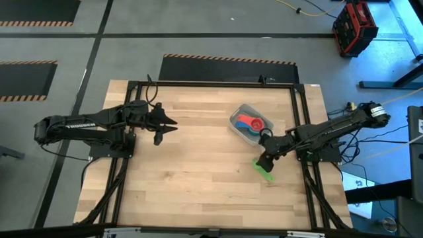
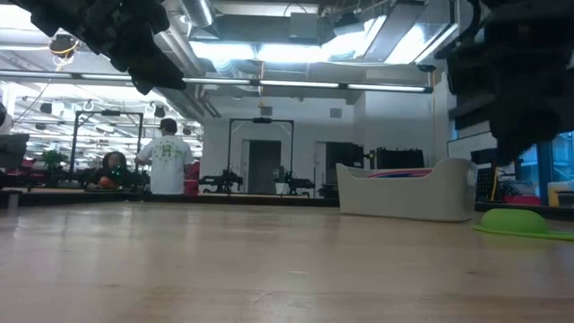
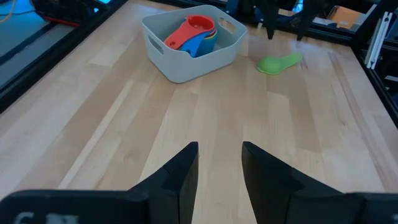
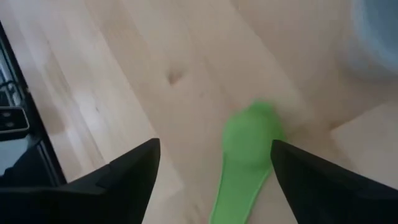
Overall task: Nest measuring cups in basket
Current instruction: Stack the green measuring cup on top of the red measuring cup in the bin
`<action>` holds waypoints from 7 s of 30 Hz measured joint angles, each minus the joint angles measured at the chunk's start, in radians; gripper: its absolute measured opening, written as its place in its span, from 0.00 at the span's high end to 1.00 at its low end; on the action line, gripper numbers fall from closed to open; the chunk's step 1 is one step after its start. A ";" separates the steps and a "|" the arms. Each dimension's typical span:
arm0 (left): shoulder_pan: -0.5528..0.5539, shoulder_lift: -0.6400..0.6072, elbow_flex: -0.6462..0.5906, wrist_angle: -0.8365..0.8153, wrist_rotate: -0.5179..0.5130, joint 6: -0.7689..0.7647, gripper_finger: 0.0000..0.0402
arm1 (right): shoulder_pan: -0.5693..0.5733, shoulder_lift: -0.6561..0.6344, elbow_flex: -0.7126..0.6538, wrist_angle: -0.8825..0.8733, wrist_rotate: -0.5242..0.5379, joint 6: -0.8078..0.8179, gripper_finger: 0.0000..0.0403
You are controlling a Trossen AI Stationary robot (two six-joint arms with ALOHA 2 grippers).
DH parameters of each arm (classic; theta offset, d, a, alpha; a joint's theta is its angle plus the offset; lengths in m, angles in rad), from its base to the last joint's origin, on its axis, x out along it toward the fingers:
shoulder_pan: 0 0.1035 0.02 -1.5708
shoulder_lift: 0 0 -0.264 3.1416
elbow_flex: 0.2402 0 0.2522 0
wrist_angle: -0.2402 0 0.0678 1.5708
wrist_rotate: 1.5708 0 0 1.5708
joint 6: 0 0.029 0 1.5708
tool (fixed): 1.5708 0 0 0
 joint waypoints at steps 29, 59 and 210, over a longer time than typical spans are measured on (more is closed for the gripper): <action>0.000 0.000 0.000 0.000 0.000 0.000 0.71 | 0.009 0.291 -0.008 0.080 -0.020 0.048 0.23; 0.000 0.000 0.000 -0.003 0.000 0.000 0.71 | 0.009 0.330 0.005 0.137 0.006 0.009 0.49; 0.000 0.000 0.000 0.042 -0.006 -0.004 0.71 | 0.046 0.647 0.360 -0.119 0.070 -0.557 0.46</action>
